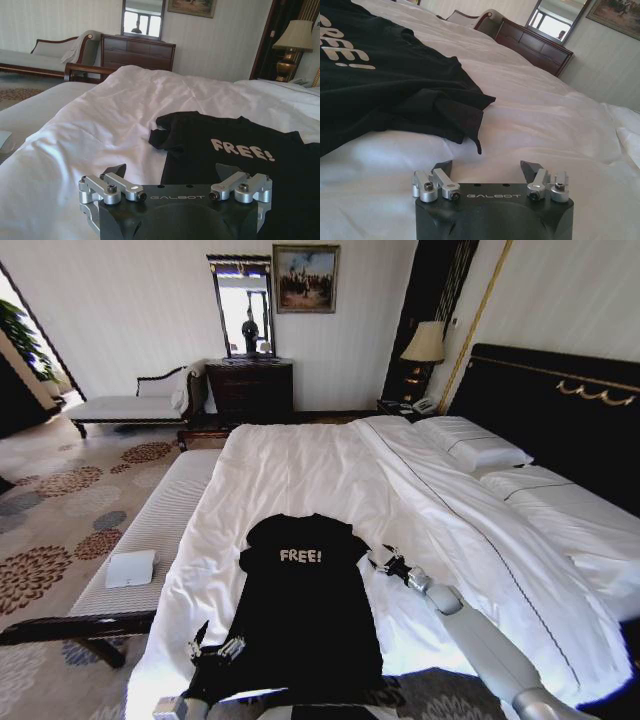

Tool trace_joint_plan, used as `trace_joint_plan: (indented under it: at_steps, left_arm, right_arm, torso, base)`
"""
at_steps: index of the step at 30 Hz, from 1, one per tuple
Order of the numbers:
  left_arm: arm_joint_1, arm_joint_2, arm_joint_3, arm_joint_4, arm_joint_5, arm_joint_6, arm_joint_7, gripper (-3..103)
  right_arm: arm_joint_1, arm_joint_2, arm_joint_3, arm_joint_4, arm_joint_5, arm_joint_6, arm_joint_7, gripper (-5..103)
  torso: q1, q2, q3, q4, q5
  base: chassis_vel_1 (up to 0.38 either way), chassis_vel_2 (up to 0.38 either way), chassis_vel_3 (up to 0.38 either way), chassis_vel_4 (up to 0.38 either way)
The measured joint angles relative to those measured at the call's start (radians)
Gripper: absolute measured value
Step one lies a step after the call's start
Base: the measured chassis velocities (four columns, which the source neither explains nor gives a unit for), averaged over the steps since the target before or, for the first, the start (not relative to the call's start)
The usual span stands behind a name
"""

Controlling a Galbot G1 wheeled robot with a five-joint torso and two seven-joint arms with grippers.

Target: Fold the clothes on the bed.

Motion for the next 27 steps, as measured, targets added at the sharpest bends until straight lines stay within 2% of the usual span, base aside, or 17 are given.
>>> trace_joint_plan:
  at_steps: [3, 4, 10, 18, 22, 24, 27]
  left_arm:
    - [0.001, 0.0, 0.001, 0.0, 0.0, 0.0, 0.0, 100]
    - [0.002, 0.0, 0.002, 0.0, 0.0, 0.0, 0.0, 100]
    - [0.001, 0.0, 0.003, -0.002, 0.0, 0.0, -0.001, 100]
    - [-0.02, -0.008, -0.035, -0.018, -0.061, 0.012, -0.013, 100]
    - [-0.025, -0.002, -0.049, -0.026, -0.082, 0.018, -0.018, 100]
    - [-0.025, -0.002, -0.05, -0.026, -0.083, 0.018, -0.019, 100]
    - [-0.025, -0.005, -0.05, -0.025, -0.084, 0.018, -0.019, 100]
  right_arm:
    - [0.005, 0.002, -0.001, 0.0, -0.005, 0.003, 0.006, 73]
    - [0.008, 0.002, -0.001, 0.004, -0.007, 0.004, 0.01, 65]
    - [0.024, -0.002, -0.021, 0.016, -0.007, 0.004, 0.01, 56]
    - [0.04, 0.001, -0.046, 0.002, -0.016, 0.001, 0.012, 50]
    - [0.054, 0.004, -0.05, -0.016, -0.015, -0.001, 0.016, 28]
    - [0.055, 0.004, -0.05, -0.018, -0.015, -0.001, 0.018, 28]
    - [0.05, 0.004, -0.046, -0.014, -0.011, -0.003, 0.029, 13]
  torso:
    - [0.0, 0.0, 0.0, 0.0, 0.0]
    - [0.0, 0.0, 0.0, 0.0, 0.0]
    - [0.0, 0.0, 0.0, 0.0001, 0.0]
    - [0.0, 0.0, 0.0, 0.0, 0.0]
    - [0.0, 0.0, 0.0, 0.0001, 0.0]
    - [0.0, 0.0, 0.0, 0.0001, 0.0]
    - [0.0, 0.0, 0.0, 0.0001, -0.0001]
  base:
    - [0.0, 0.0, 0.0, 0.0]
    - [0.0, 0.0, 0.0, 0.0]
    - [0.0, 0.0, 0.0, 0.0]
    - [0.0, 0.0, 0.0, 0.0]
    - [0.0, 0.0, 0.0, 0.0]
    - [0.0, 0.0, 0.0, 0.0]
    - [0.0, 0.0, 0.0, 0.0]
